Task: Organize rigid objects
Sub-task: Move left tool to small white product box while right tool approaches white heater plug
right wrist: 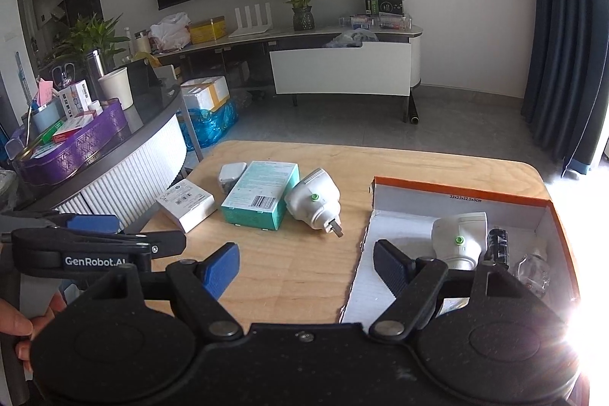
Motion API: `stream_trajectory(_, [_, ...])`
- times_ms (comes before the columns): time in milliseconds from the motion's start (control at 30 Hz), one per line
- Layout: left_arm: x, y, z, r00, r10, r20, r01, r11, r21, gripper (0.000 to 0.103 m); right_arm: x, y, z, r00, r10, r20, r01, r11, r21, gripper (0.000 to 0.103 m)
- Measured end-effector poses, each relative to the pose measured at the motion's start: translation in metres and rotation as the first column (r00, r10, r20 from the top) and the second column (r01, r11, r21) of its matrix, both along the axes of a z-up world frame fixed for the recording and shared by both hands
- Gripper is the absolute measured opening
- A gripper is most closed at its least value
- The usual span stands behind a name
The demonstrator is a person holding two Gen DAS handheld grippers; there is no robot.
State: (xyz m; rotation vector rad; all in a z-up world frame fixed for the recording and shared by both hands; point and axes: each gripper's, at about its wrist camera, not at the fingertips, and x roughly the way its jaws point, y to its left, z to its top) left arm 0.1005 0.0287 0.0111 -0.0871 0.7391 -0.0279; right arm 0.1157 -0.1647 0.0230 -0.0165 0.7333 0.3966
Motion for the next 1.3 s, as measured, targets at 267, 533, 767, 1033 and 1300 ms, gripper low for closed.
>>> stream_trajectory(267, [0.015, 0.022, -0.015, 1.000, -0.005, 0.005, 0.005, 1.000, 0.003, 0.103, 0.007, 0.005, -0.005, 1.000, 0.012, -0.010, -0.012, 1.000, -0.009, 0.092])
stream_trajectory(533, [0.059, 0.046, -0.038, 0.998, -0.049, -0.029, 0.050, 0.998, 0.026, 0.103, 0.015, 0.002, -0.013, 1.000, 0.005, -0.025, -0.005, 1.000, -0.017, 0.092])
stream_trajectory(767, [0.087, 0.055, -0.059, 0.997, -0.065, -0.029, 0.068, 0.990, 0.125, 0.103, 0.029, 0.000, -0.022, 0.999, -0.003, -0.041, 0.002, 1.000, -0.026, 0.092])
stream_trajectory(1033, [0.091, 0.054, -0.069, 0.995, -0.097, -0.009, 0.098, 0.988, 0.121, 0.103, 0.057, 0.000, -0.032, 0.998, 0.040, -0.047, -0.041, 0.999, -0.033, 0.092])
stream_trajectory(1300, [0.089, 0.045, -0.063, 0.991, -0.135, -0.009, 0.136, 0.986, 0.094, 0.079, 0.096, 0.013, -0.048, 0.989, 0.125, -0.073, -0.130, 0.989, -0.067, 0.092])
